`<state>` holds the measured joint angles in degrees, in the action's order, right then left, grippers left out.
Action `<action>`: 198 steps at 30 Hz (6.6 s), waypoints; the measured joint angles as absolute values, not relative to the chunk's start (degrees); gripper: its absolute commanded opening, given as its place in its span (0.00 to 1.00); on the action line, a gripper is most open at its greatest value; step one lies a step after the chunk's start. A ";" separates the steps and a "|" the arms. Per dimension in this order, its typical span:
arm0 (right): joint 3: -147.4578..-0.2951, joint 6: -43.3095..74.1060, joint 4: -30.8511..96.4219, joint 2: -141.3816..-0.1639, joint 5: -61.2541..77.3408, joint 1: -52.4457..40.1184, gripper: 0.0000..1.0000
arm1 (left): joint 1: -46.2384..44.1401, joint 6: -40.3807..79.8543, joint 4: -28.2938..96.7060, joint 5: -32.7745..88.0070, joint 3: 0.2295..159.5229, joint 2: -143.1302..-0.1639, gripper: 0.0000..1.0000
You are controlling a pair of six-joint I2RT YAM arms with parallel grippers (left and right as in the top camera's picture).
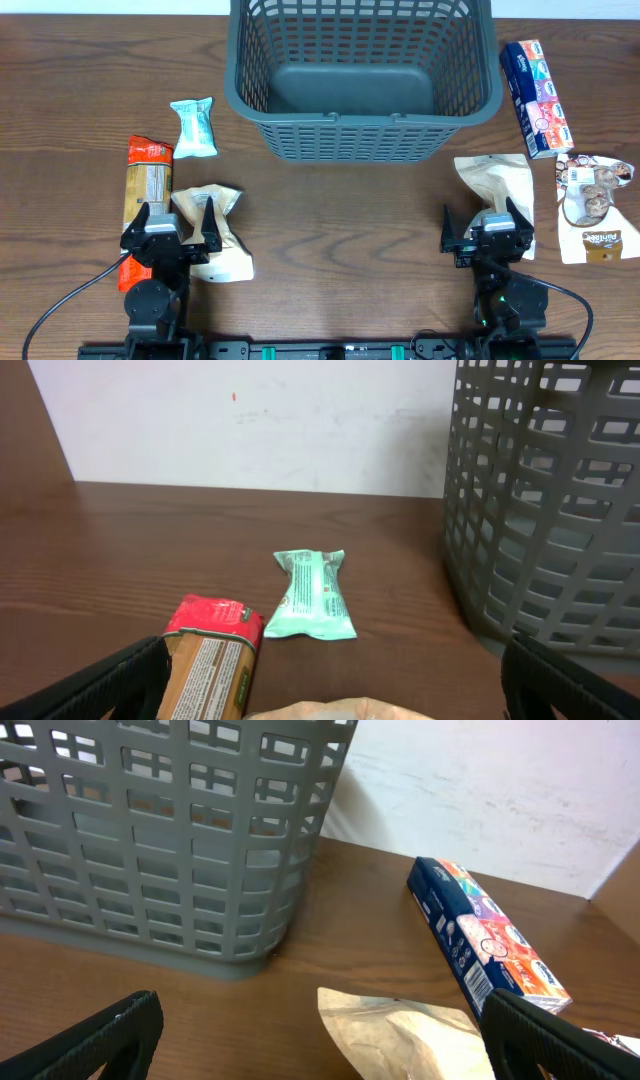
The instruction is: Pack container
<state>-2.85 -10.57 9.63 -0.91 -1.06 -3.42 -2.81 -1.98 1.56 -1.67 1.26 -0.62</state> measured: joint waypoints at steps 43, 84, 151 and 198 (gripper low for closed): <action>-2.85 -10.57 9.63 -0.93 -1.06 -3.42 0.99 | -2.81 -1.98 1.56 -1.65 1.26 -0.62 0.99; -38.59 11.88 52.34 -2.90 -3.40 -3.42 0.99 | -2.81 -1.96 1.65 -1.65 1.28 -0.62 0.99; -75.70 -20.14 65.23 -97.03 3.03 21.43 0.99 | -2.81 -1.96 1.83 -1.67 1.43 -0.60 0.99; -68.53 -20.25 53.76 -102.65 -2.35 13.69 0.99 | -2.81 -1.96 1.10 -3.70 1.41 -0.60 0.99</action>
